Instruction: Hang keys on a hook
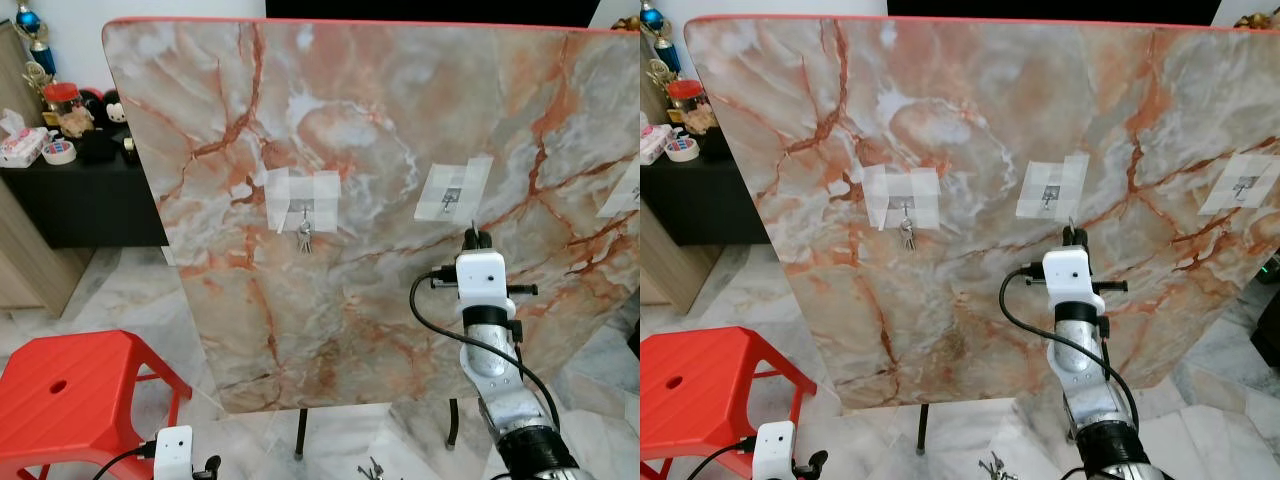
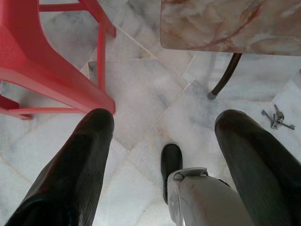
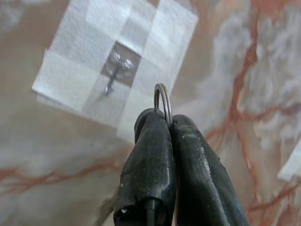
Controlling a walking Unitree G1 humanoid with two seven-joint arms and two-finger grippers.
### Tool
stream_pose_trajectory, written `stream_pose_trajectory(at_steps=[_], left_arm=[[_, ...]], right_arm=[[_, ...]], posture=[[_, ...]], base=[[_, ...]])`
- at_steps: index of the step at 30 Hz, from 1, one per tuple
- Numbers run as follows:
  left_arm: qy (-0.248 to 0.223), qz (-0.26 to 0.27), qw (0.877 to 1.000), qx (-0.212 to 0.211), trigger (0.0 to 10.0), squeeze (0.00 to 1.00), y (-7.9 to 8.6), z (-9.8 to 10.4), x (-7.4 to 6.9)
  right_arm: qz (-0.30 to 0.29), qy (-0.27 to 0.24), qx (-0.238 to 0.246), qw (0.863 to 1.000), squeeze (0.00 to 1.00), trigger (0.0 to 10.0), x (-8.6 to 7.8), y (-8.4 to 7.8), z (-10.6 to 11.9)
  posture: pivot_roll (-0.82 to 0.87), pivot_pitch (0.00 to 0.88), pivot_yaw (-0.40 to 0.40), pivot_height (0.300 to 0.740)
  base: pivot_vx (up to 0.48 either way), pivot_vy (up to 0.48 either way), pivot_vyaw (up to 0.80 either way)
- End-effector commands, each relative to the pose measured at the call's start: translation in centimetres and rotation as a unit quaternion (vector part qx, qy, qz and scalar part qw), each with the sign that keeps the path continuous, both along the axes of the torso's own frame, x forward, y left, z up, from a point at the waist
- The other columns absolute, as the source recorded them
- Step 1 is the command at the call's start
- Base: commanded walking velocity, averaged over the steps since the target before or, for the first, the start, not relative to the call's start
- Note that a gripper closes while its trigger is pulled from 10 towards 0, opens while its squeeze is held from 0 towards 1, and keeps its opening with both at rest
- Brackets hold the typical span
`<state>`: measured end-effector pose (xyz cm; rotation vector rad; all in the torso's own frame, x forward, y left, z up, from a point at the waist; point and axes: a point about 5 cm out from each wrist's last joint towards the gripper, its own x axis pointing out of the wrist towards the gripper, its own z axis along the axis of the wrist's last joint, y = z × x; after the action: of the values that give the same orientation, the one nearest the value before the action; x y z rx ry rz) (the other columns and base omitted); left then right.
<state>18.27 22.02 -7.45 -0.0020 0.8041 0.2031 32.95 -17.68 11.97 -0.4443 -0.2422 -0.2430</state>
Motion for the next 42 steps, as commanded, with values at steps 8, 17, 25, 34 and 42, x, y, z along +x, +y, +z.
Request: stream_pose_trajectory(at_steps=[8, 17, 25, 34, 42], left_arm=[[0.005, 0.000, 1.000, -0.002, 10.0, 0.00, -0.2, -0.1, -0.1], [0.003, 0.001, 1.000, -0.003, 10.0, 0.00, -0.3, -0.1, 0.0], [0.003, 0.002, 1.000, -0.005, 10.0, 0.00, -0.4, -0.1, 0.1], [0.004, 0.002, 1.000, -0.006, 10.0, 0.00, -0.4, -0.1, 0.0], [0.003, 0.001, 1.000, -0.006, 10.0, 0.00, -0.4, -0.1, 0.0]], right_arm=[[0.008, 0.003, -0.029, 1.000, 0.00, 10.0, 1.0, 0.3, 0.5], [0.016, 0.004, -0.068, 0.998, 0.00, 10.0, 1.8, 0.9, 1.1], [0.003, 0.005, -0.085, 0.996, 0.00, 10.0, 2.2, 0.8, 1.2], [-0.016, 0.016, -0.094, 0.995, 0.00, 10.0, 2.1, 0.3, 0.9], [-0.008, 0.032, -0.111, 0.993, 0.00, 10.0, 1.9, 0.7, 0.1]], posture=[[-0.02, 0.000, -0.065, 0.740], [-0.01, 0.000, -0.069, 0.740], [-0.02, 0.000, -0.069, 0.740], [-0.02, 0.000, -0.071, 0.740], [-0.02, 0.000, -0.069, 0.740]], base=[[0.000, 0.000, 0.00], [0.000, 0.000, 0.00], [0.000, 0.000, 0.00], [0.000, 0.000, 0.00], [0.000, 0.000, 0.00]])
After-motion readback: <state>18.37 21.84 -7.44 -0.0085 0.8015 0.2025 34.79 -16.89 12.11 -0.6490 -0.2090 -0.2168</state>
